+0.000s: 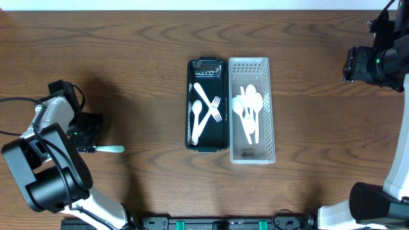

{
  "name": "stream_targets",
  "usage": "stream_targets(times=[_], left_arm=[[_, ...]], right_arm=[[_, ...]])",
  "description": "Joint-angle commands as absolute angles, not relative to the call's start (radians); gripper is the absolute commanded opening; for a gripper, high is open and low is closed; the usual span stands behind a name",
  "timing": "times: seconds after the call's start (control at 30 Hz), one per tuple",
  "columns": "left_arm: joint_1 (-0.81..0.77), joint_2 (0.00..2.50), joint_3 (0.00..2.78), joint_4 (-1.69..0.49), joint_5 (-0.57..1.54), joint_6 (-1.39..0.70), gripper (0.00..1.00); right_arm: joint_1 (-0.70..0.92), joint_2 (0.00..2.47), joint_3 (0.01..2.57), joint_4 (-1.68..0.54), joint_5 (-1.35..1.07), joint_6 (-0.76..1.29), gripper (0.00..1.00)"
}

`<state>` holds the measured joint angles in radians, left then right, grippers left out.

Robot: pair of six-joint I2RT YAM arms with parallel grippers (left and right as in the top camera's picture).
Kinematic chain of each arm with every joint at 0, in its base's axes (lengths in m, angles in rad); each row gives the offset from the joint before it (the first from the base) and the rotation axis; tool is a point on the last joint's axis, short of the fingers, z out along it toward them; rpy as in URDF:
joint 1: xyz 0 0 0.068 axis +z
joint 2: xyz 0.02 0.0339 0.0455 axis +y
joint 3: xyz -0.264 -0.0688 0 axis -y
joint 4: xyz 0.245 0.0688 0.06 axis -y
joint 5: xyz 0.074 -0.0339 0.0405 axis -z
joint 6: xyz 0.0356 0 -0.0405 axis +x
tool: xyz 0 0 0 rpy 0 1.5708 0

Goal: Pack container
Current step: 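Carry the fork right and release it into the green basket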

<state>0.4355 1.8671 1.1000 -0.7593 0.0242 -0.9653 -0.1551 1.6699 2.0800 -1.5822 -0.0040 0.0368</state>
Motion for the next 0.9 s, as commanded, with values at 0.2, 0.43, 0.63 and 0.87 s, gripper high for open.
stream_targets(times=[0.2, 0.43, 0.63, 0.87], left_arm=[[0.428, 1.958, 1.005, -0.681, 0.004, -0.906, 0.77], [0.428, 1.958, 0.932, -0.588, 0.004, -0.89, 0.56], [0.428, 1.958, 0.922, -0.589, 0.004, -0.89, 0.26], [0.428, 1.958, 0.922, -0.597, 0.005, -0.885, 0.12]], right_arm=[[-0.163, 1.671, 2.077, -1.59, 0.004, 0.025, 0.71], [-0.163, 1.671, 2.077, -1.59, 0.004, 0.025, 0.7], [-0.163, 1.671, 2.077, -1.59, 0.004, 0.025, 0.7], [-0.163, 1.671, 2.077, -1.589, 0.004, 0.025, 0.7]])
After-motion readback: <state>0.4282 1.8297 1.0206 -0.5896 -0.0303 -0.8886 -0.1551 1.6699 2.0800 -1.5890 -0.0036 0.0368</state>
